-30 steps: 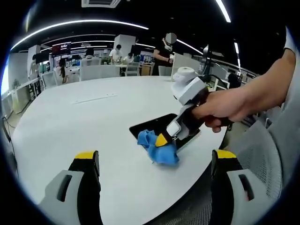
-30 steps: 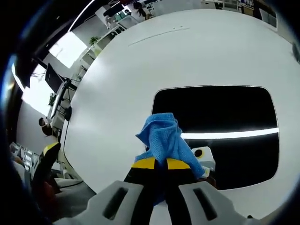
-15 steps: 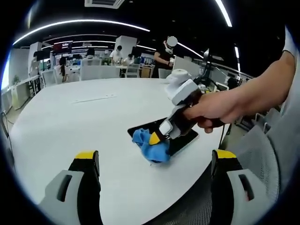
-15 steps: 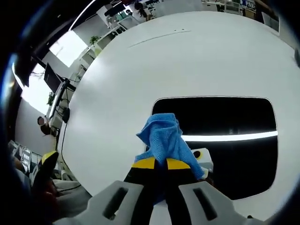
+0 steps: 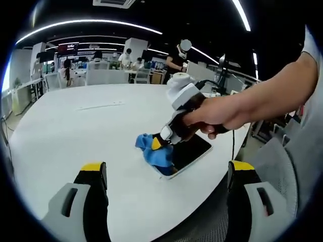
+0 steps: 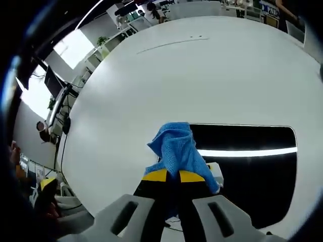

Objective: Wipe the mirror surface with the cleaning cloth until all visible marks leave the cleaned area.

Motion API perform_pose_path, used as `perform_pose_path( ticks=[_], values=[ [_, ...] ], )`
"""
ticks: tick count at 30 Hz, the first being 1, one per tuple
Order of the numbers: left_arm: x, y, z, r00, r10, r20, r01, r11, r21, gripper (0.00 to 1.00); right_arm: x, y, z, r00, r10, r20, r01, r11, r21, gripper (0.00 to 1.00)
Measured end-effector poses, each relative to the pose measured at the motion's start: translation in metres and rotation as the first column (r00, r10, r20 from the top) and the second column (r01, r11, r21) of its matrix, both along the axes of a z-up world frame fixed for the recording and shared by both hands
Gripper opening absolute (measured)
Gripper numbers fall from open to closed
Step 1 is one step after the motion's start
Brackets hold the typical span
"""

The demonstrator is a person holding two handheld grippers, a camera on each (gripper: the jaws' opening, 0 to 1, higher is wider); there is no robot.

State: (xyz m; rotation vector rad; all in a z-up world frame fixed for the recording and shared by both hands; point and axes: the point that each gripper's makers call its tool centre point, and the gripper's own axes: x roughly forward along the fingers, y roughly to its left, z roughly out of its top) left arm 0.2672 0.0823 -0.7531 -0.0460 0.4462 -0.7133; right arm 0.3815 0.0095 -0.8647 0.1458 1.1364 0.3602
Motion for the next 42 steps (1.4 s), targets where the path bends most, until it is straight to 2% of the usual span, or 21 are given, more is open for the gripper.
perform_pose_path(
  ticks=[10,13,16,22,29,33,42],
  values=[
    [-0.003,-0.005,0.005,1.000,-0.020,-0.013,0.020,1.000,-0.020,0.99,0.026,0.004,-0.004,1.000,0.020,0.011,-0.020,1.000,-0.022,0.01],
    [-0.001,-0.005,0.007,0.999,-0.043,0.021,0.042,0.999,0.026,0.99,0.033,0.005,-0.005,1.000,0.021,0.012,-0.021,0.999,-0.024,0.01],
    [0.002,-0.003,0.007,1.000,-0.022,0.000,0.022,1.000,-0.005,0.99,0.040,0.006,-0.006,0.999,0.028,0.018,-0.028,0.999,-0.031,0.01],
    [0.000,-0.005,0.009,0.998,-0.036,0.056,0.035,0.999,0.007,0.99,0.041,0.008,-0.003,0.999,0.031,0.023,-0.030,0.999,-0.038,0.01],
    [0.003,-0.003,0.009,0.998,-0.023,0.053,0.023,1.000,-0.011,0.99,0.040,0.007,0.000,1.000,0.025,0.010,-0.025,0.999,-0.029,0.01],
    [0.004,-0.002,0.008,0.998,-0.020,0.065,0.020,1.000,-0.001,0.98,0.041,0.007,-0.001,0.999,0.030,0.010,-0.030,0.999,-0.020,0.01],
    [0.003,-0.001,0.004,0.998,-0.022,0.053,0.021,1.000,0.014,0.98,0.041,0.004,-0.002,0.999,0.037,0.014,-0.037,0.999,-0.027,0.01]
  ],
)
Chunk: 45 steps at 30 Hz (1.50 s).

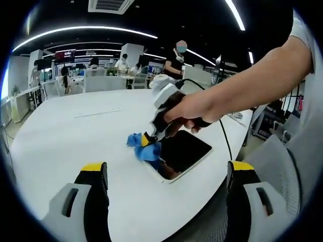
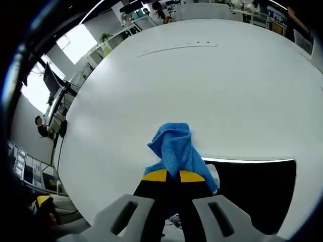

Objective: Wipe the mirror surface with the cleaning cloth until all visible marks leave the cleaned area.

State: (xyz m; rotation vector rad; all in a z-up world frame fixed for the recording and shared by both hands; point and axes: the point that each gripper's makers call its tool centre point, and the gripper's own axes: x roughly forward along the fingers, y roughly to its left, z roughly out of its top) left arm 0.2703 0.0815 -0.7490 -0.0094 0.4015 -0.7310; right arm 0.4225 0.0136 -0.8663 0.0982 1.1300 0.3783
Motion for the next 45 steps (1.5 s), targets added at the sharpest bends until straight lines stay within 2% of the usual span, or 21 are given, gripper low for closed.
perform_pose_path(
  ticks=[5,28,45],
  values=[
    [-0.001,0.000,-0.003,1.000,-0.005,0.001,0.005,1.000,0.021,0.96,-0.003,-0.010,0.001,1.000,-0.001,-0.002,0.001,1.000,-0.014,0.01],
    [-0.001,0.000,-0.005,1.000,-0.008,-0.007,0.008,1.000,0.029,0.97,0.001,-0.059,-0.001,0.999,-0.029,-0.022,0.028,0.998,-0.056,0.01],
    [-0.001,0.000,-0.006,1.000,-0.007,0.002,0.007,0.999,0.043,0.97,-0.002,-0.055,-0.005,0.999,-0.034,-0.001,0.033,0.997,-0.069,0.00]
  ],
)
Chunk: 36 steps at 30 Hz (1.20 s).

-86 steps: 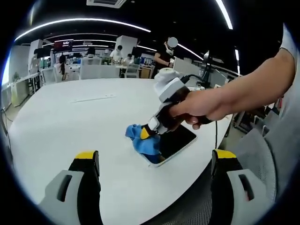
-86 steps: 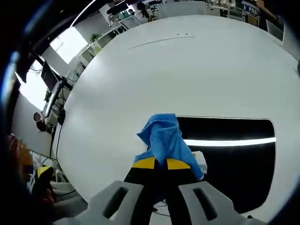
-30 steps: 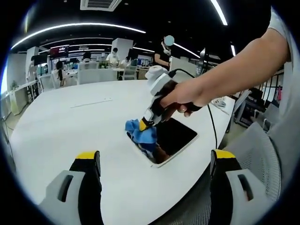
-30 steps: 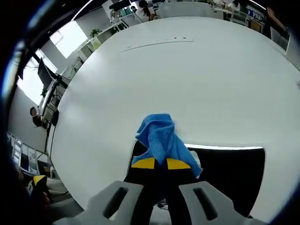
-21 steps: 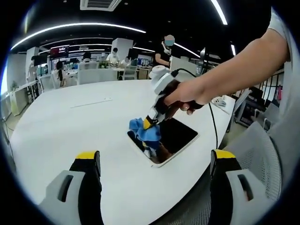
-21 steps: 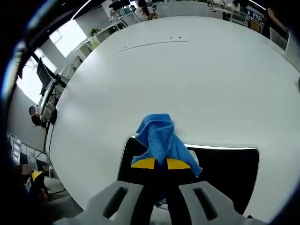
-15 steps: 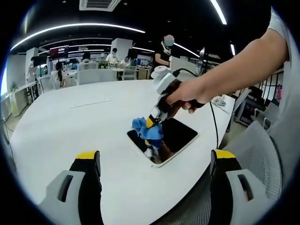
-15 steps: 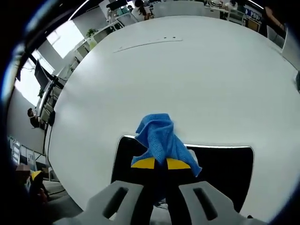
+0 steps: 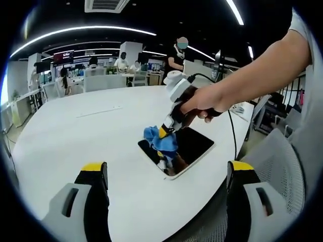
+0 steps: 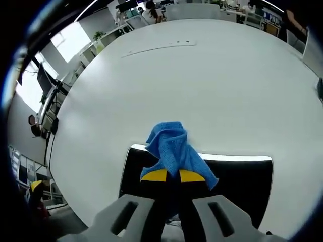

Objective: Wipe the mirror surface with the cleaning cloth until all visible marks leave the cleaned area.

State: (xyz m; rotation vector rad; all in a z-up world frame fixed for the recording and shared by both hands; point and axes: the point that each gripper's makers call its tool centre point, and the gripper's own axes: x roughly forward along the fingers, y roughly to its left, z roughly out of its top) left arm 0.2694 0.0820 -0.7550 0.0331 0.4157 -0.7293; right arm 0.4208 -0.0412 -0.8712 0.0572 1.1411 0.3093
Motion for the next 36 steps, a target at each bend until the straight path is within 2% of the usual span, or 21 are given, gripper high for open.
perform_pose_path(
  ticks=[13,23,36],
  values=[
    [0.001,0.002,0.001,1.000,0.006,0.016,-0.006,1.000,0.011,0.96,-0.029,0.002,0.001,1.000,0.010,0.008,-0.010,1.000,0.000,0.00],
    [0.002,0.002,0.000,1.000,0.009,0.019,-0.009,1.000,0.017,0.97,-0.062,0.003,0.002,1.000,0.015,0.001,-0.015,1.000,0.010,0.00],
    [0.001,0.003,-0.002,1.000,0.006,0.019,-0.007,1.000,0.030,0.96,-0.083,0.004,0.004,1.000,0.007,-0.003,-0.007,1.000,0.023,0.00]
  ],
)
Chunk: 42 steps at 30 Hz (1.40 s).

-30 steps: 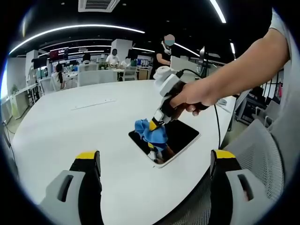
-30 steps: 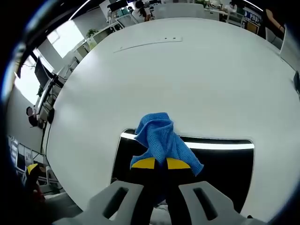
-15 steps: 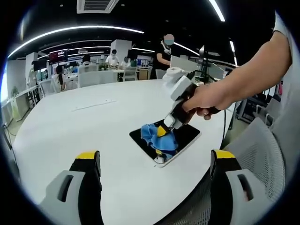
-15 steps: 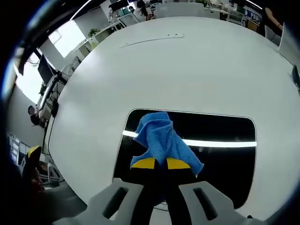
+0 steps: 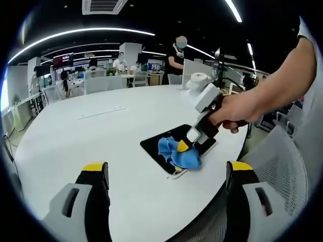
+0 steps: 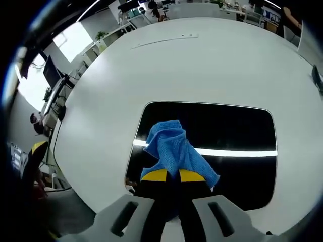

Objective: Wipe the mirror surface with the cleaning cloth until all visible marks leave the cleaned area.

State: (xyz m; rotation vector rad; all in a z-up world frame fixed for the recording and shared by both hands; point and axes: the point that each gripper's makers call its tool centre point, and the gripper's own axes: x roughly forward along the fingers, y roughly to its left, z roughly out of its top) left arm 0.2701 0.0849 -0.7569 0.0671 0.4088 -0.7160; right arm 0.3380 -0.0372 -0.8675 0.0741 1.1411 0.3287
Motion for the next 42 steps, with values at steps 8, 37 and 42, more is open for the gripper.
perform_pose_path(
  ticks=[8,37,42],
  values=[
    [0.000,0.002,-0.001,1.000,0.004,-0.001,-0.004,1.000,0.008,0.96,-0.012,0.001,0.000,1.000,0.008,0.007,-0.008,1.000,0.002,0.00],
    [-0.001,-0.001,-0.003,1.000,-0.010,0.009,0.010,1.000,0.025,0.99,-0.039,0.005,0.000,0.999,0.009,-0.044,-0.007,0.999,0.037,0.01],
    [-0.002,-0.002,-0.001,1.000,-0.010,0.013,0.010,1.000,0.024,0.99,-0.039,0.005,-0.001,0.999,0.018,-0.035,-0.016,0.999,0.039,0.01]
  ],
)
